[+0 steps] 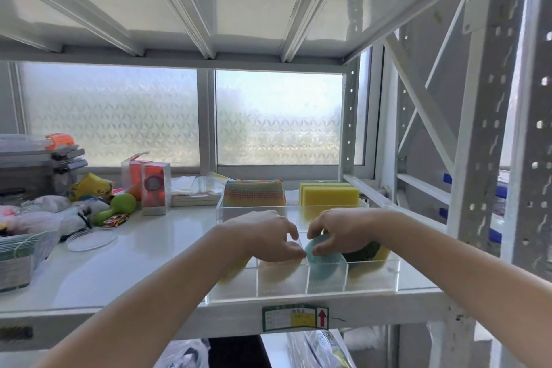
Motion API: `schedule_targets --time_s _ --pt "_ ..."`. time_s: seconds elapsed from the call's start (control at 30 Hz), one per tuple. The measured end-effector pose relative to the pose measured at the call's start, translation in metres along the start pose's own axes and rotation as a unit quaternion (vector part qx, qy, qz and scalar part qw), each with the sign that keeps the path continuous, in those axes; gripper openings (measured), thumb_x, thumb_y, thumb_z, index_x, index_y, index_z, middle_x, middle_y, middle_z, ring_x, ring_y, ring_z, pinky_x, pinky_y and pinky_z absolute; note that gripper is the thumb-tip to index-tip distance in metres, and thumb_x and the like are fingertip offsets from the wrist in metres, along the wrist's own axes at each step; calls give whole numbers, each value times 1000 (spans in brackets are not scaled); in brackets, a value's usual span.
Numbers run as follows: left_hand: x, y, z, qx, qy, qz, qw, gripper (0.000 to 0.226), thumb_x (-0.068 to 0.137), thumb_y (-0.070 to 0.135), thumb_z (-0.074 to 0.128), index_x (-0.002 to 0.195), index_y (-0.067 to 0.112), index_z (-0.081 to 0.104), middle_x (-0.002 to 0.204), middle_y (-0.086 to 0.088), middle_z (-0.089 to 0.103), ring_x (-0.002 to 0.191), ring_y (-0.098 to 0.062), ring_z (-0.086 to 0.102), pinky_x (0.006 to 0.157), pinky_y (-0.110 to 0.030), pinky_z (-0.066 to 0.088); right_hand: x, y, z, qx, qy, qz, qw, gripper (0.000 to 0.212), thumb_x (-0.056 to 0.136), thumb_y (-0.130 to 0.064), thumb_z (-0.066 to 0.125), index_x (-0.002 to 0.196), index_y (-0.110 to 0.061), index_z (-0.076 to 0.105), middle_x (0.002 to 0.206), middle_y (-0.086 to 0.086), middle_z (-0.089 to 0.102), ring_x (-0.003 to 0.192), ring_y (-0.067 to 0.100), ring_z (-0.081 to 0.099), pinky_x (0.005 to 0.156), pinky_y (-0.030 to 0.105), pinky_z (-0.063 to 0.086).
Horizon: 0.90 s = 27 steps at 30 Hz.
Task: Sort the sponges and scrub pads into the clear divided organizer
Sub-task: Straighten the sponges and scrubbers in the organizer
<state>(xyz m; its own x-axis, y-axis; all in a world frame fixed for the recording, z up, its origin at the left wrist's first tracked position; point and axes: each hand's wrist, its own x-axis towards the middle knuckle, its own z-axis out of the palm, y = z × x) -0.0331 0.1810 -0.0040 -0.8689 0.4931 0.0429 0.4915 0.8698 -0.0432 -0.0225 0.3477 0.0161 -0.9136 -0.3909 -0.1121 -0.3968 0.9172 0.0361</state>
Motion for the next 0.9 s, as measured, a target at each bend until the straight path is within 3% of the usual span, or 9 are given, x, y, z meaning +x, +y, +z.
schedule_targets --time_s 0.1,0.2,0.33,0.47,0.6,0.67,0.77,0.9 --pt "-1 -3 0 -35 1 -6 999 46 81 61 48 120 37 58 125 3 59 115 -18 51 96 -37 45 -10 13 -11 37 55 12 998 46 91 -44 54 131 -20 53 132 -4 56 113 14 53 98 30 43" --pt "-3 -5 -1 -61 15 -1 998 39 82 55 51 113 34 62 121 4 60 113 -16 51 96 -36 45 -26 38 -19 5 94 80 992 45 92 -42 53 132 -20 50 132 0 54 110 15 53 96 29 44" --pt "-3 -3 -1 -65 20 7 998 39 82 52 52 112 30 62 118 2 62 101 -14 51 92 -35 47 -36 55 -10 -26 39 149 988 42 94 -36 49 133 -21 50 126 1 56 105 16 55 88 27 46" --pt "-5 -6 -4 -68 32 6 997 47 83 59 50 119 30 58 120 6 59 108 -13 52 96 -34 45 -33 61 -7 -2 43 149 988 40 93 -36 51 130 -22 52 124 0 57 104 16 56 92 30 49" --pt "-15 -28 -14 -123 92 -21 988 49 83 59 51 120 27 58 118 6 58 102 -11 52 96 -33 45 -11 66 -26 18 166 109 980 49 90 -36 58 134 -16 48 138 5 53 120 22 53 104 37 43" --pt "-21 -44 -12 -169 85 -39 981 49 84 58 53 119 24 58 111 5 61 100 -12 58 93 -32 49 7 65 -37 27 188 87 978 57 88 -36 62 138 -15 44 146 6 44 131 25 45 110 39 37" --pt "-26 -56 -2 -227 67 -51 970 47 85 55 54 120 24 58 102 9 61 99 -11 60 91 -28 50 34 64 -47 49 149 93 983 71 84 -35 67 144 -18 34 154 7 32 139 28 35 113 42 31" --pt "-29 -59 7 -227 87 -44 969 43 86 57 49 118 29 58 101 11 56 100 -11 57 88 -26 49 58 65 -47 40 77 118 989 79 82 -32 71 148 -20 28 154 7 31 138 28 34 113 42 32"
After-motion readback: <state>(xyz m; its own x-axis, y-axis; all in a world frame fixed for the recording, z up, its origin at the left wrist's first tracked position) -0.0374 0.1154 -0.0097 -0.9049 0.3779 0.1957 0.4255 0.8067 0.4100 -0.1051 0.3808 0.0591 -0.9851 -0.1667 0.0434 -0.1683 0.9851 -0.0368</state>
